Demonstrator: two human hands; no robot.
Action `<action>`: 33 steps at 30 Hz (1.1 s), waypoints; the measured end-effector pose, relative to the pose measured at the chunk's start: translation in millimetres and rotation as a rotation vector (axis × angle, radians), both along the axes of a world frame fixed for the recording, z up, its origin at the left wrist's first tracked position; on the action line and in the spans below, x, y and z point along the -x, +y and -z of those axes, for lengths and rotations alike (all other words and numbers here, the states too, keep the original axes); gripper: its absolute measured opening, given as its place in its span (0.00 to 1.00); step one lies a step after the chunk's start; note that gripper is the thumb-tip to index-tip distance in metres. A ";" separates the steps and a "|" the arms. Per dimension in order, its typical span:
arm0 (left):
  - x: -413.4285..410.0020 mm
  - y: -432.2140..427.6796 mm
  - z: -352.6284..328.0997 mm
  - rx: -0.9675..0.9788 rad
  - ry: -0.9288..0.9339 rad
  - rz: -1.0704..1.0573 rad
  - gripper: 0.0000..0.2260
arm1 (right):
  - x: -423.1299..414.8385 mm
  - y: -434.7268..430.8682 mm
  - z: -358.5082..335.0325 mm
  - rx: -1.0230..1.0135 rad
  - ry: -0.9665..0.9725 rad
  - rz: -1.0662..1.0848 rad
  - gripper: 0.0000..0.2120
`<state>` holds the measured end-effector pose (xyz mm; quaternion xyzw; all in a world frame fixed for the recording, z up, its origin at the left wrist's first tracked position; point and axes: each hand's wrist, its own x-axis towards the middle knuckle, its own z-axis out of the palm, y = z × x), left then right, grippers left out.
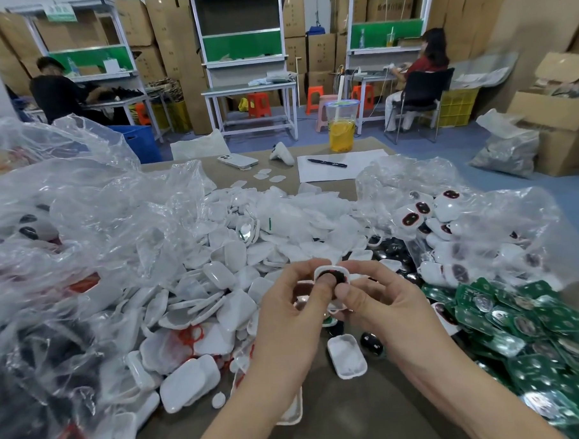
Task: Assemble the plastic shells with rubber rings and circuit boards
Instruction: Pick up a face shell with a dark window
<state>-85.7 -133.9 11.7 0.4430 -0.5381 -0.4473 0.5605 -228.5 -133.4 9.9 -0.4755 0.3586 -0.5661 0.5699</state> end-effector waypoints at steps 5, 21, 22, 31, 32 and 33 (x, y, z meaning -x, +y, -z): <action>-1.1 2.4 -3.1 0.078 -0.149 -0.087 0.05 | 2.7 -1.2 -2.2 0.023 0.084 0.031 0.09; 1.0 25.9 11.7 0.457 -1.279 0.198 0.22 | 34.2 -13.5 -4.5 0.027 -0.041 0.309 0.06; 3.2 25.6 12.6 0.440 -1.321 0.211 0.23 | 34.8 -13.5 -4.3 0.035 -0.032 0.318 0.06; 2.0 22.5 11.3 0.499 -1.378 0.152 0.13 | 32.7 -12.1 -7.1 0.041 0.008 0.363 0.06; 1.5 22.8 11.5 0.512 -1.371 0.145 0.11 | 31.9 -12.5 -6.4 0.041 0.023 0.369 0.06; 1.2 22.9 11.8 0.522 -1.362 0.142 0.10 | 31.6 -12.6 -5.5 0.041 0.038 0.376 0.06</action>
